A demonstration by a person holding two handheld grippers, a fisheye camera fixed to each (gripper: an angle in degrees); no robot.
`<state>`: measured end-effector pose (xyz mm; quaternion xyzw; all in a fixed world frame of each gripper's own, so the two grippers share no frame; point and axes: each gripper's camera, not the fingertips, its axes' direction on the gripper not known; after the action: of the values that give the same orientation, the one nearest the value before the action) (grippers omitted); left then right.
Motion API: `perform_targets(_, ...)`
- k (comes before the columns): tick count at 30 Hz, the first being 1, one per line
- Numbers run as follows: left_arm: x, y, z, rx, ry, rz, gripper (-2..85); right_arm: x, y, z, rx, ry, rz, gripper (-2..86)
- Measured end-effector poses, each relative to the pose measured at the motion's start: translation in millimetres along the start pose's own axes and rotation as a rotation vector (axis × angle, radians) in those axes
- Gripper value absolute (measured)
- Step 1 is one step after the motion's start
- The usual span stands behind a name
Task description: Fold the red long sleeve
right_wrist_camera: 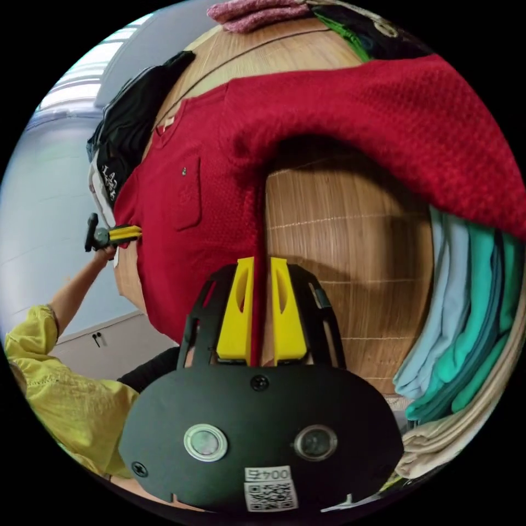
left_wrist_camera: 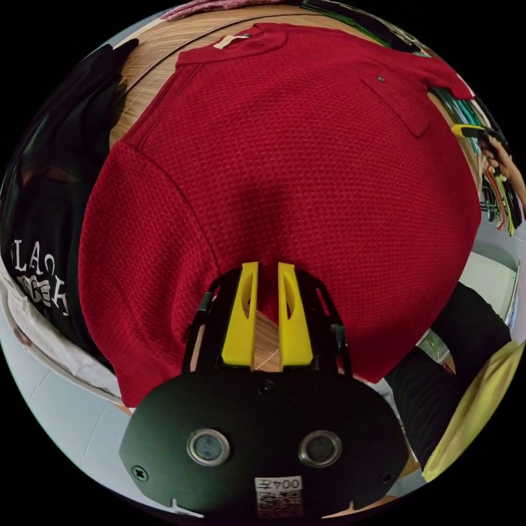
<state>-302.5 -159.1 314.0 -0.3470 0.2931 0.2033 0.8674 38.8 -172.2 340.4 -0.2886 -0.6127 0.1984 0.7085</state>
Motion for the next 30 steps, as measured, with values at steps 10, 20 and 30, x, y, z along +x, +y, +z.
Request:
perform_targets(10, -6.3, 0.2, 11.8, 0.008, 0.016, -0.016, 3.4, -42.0, -51.8, 10.5, 0.055, 0.033, 0.015, 4.5)
perform_targets(20, -11.1, 12.4, 33.4, 0.043, 0.032, -0.046, 3.1, -88.4, -15.0, -14.7, 0.135, 0.205, 0.056, 4.2)
perform_targets(30, -27.3, 36.1, 25.2, 0.201, 0.108, -0.119, 2.4, -176.9, 20.0, 51.3, -0.093, 0.439, -0.157, 7.6)
